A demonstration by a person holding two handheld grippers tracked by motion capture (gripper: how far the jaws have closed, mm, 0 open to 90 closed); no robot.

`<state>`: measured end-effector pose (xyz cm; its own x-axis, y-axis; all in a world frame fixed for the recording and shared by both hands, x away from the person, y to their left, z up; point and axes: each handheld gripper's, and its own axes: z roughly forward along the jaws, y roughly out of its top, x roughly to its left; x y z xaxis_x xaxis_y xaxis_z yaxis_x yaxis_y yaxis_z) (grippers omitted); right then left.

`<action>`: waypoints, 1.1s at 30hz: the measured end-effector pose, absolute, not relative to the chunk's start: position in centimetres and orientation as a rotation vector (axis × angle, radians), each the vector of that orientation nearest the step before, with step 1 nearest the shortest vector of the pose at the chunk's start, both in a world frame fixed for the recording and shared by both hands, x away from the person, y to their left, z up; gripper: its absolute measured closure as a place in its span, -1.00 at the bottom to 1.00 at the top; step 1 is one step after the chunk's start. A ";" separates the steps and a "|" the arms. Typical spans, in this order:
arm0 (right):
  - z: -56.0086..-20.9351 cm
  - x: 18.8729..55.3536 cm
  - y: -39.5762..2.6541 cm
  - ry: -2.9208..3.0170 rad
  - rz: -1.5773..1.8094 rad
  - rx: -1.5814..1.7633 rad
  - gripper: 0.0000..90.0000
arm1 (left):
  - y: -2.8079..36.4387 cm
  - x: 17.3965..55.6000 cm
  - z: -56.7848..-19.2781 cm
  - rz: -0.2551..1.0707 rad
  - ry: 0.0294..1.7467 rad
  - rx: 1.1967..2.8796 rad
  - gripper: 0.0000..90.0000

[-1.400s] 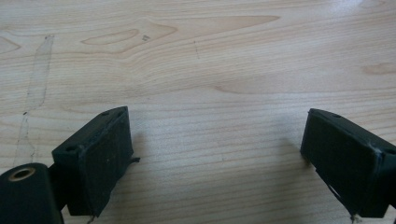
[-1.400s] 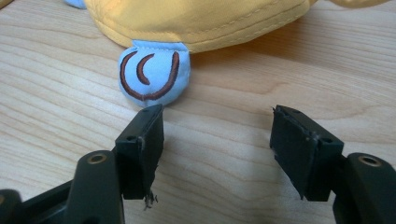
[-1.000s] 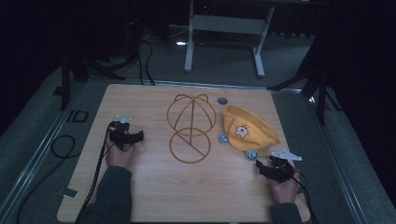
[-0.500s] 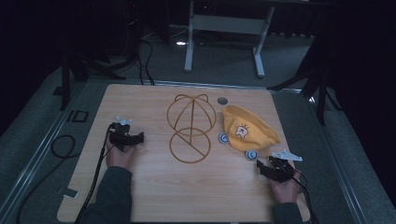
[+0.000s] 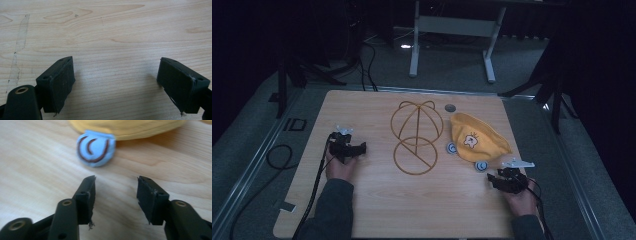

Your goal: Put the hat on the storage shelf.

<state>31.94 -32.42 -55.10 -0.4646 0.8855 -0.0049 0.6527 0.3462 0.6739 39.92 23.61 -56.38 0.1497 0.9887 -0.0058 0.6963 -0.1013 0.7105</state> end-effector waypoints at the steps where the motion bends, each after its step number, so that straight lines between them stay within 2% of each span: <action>1: -55.1 31.8 -32.3 2.265 0.871 1.336 0.16 | 23.6 39.9 -56.4 0.663 1.605 1.862 -0.67; 2: -55.1 31.8 -32.3 2.265 0.871 1.336 0.16 | 23.6 39.9 -56.4 0.663 1.605 1.861 -0.67; 3: -55.0 31.6 -32.2 2.305 0.877 1.289 0.24 | 23.6 39.9 -56.4 0.663 1.605 1.861 -0.67; 11: -54.2 31.0 -31.0 2.354 0.830 1.158 0.31 | 23.6 39.9 -56.4 0.664 1.606 1.860 -0.67; 17: -53.3 31.1 -30.1 2.366 0.834 1.086 0.26 | 23.6 39.9 -56.4 0.664 1.606 1.860 -0.67; 20: -53.0 31.5 -29.9 2.368 0.829 1.065 0.15 | 23.6 39.9 -56.4 0.664 1.606 1.860 -0.67; 25: -53.5 32.4 -30.0 2.376 0.792 1.109 0.09 | 23.6 39.9 -56.4 0.663 1.606 1.860 -0.67; 33: -53.4 33.5 -29.3 2.394 0.776 1.094 0.10 | 23.6 39.9 -56.4 0.663 1.606 1.860 -0.67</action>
<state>33.53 -29.31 -53.37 -0.6165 0.7781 -0.1208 0.5592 0.5406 0.6285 39.91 23.56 -56.38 0.1484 0.9889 -0.0065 0.6964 -0.0998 0.7107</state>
